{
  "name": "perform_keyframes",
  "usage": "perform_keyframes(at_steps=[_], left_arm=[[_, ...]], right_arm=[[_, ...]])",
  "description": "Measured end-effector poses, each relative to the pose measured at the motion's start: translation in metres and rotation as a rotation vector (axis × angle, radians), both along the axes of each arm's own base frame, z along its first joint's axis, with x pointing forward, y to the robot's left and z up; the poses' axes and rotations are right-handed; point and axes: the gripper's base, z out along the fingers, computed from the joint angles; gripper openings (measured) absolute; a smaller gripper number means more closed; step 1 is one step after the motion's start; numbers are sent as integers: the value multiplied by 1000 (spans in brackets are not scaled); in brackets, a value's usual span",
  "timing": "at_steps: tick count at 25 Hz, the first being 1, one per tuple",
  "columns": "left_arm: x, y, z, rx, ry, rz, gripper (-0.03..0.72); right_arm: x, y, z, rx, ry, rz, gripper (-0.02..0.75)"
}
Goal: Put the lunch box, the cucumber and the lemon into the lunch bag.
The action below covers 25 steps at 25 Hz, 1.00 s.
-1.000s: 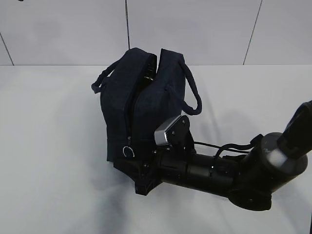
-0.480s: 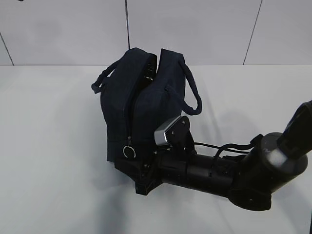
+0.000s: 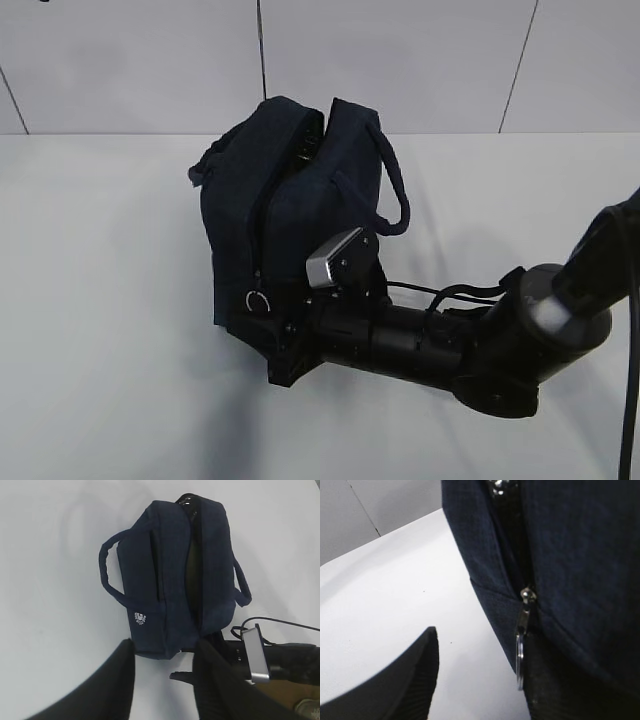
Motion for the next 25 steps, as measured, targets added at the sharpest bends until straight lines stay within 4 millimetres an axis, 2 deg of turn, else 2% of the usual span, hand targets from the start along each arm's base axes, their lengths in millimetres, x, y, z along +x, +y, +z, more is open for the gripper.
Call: perform_keyframes(at_steps=[4,10,19,25], left_arm=[[0,0,0,0,0,0,274],[0,0,0,0,0,0,267],[0,0,0,0,0,0,254],[0,0,0,0,0,0,249]], right_arm=[[2,1,1,-5,-1,0,402],[0,1,-9,-25,24,10,402],[1,1,-9,-8,22,2,401],[2,1,-11,0,25,-8,301]])
